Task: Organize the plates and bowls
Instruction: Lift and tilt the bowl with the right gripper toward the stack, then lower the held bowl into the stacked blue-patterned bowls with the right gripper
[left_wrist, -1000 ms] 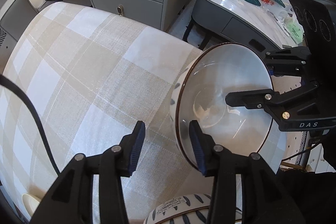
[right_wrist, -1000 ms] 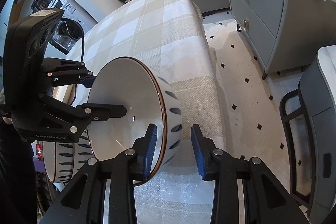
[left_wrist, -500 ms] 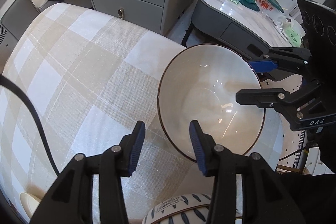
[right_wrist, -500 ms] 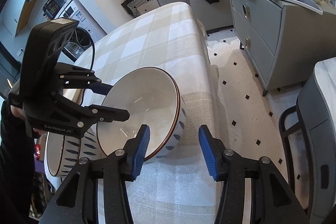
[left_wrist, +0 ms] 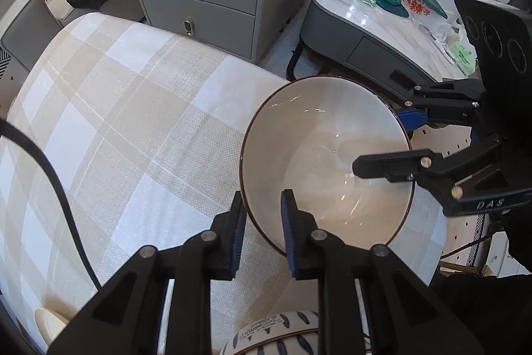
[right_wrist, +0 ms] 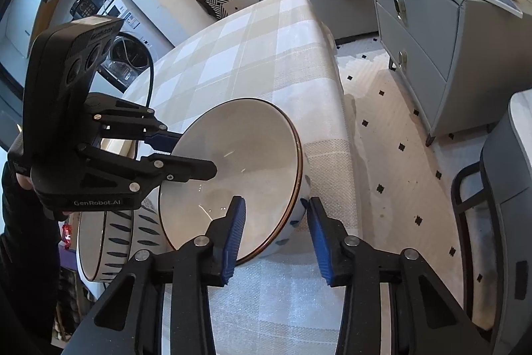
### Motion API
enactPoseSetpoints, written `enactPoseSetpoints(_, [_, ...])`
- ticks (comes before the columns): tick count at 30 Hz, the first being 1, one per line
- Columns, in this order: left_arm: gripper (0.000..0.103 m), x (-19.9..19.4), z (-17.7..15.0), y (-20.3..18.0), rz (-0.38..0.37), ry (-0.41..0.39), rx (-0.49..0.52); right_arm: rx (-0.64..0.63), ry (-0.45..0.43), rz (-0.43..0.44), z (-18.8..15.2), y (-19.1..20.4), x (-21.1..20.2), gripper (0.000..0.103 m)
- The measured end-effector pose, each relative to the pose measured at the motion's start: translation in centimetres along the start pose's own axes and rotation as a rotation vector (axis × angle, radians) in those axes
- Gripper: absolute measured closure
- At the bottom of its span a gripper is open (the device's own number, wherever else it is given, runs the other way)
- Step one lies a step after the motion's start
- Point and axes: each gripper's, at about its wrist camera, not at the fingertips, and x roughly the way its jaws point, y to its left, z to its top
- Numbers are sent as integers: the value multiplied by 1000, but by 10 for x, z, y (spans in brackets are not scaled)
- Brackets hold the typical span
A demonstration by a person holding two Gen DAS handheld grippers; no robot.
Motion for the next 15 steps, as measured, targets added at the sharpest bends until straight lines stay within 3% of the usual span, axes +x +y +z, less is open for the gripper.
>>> enactPoseSetpoints(9, [89, -5, -2, 6, -33, -5, -38, 79, 30, 3, 6, -5, -1, 79])
enactPoseSetpoints(15, [89, -5, -3, 3, -10, 7, -18, 42, 21, -16, 7, -1, -1, 79])
